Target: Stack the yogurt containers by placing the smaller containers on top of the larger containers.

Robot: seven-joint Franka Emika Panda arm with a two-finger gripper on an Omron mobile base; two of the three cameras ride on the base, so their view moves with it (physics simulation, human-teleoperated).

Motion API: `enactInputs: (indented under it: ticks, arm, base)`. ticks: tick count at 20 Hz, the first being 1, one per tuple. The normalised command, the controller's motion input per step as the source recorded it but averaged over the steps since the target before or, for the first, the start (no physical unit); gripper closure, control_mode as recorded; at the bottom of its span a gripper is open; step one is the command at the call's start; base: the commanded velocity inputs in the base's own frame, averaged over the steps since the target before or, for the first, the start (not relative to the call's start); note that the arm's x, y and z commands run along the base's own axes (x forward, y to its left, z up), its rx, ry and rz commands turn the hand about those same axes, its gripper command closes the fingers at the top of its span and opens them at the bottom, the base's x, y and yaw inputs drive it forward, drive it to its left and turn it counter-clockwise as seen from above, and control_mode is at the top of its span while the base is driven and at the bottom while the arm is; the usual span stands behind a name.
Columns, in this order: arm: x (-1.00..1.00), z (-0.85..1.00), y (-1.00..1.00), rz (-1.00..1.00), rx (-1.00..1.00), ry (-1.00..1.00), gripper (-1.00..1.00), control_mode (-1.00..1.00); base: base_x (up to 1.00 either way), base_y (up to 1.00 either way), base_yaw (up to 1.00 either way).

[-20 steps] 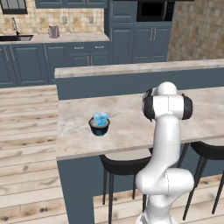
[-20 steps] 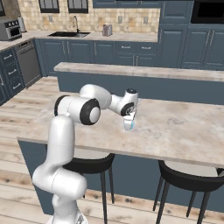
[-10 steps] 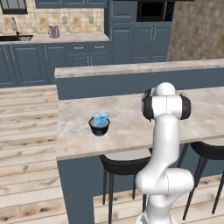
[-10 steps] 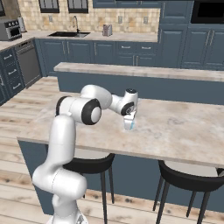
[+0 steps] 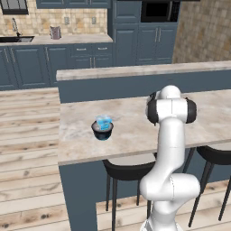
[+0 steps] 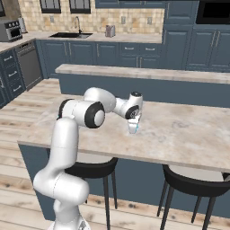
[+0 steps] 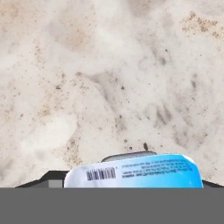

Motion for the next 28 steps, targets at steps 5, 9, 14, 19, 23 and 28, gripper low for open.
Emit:
enactInputs:
  ticks: [5, 9, 14, 19, 23, 28]
  arm:
    - [0.0, -0.08, -0.04, 0.0, 0.0, 0.0, 1.0, -1.0]
    - [0.0, -0.03, -0.08, 0.0, 0.0, 0.0, 1.0, -1.0]
    - [0.0, 0.0, -0.07, 0.0, 0.0, 0.0, 1.0, -1.0]
    - [-0.02, 0.08, -0.04, 0.0, 0.0, 0.0, 1.0, -1.0]
    - [-0.1, 0.26, 0.0, 0.0, 0.03, 0.0, 1.0, -1.0]
    - [-0.19, 0.33, 0.01, 0.06, 0.07, 0.0, 1.0, -1.0]
  base:
    - [0.0, 0.0, 0.0]
    - [0.0, 0.0, 0.0]
    - [0.0, 0.0, 0.0]
    - [0.0, 0.0, 0.0]
    - [0.0, 0.0, 0.0]
    - [0.0, 0.0, 0.0]
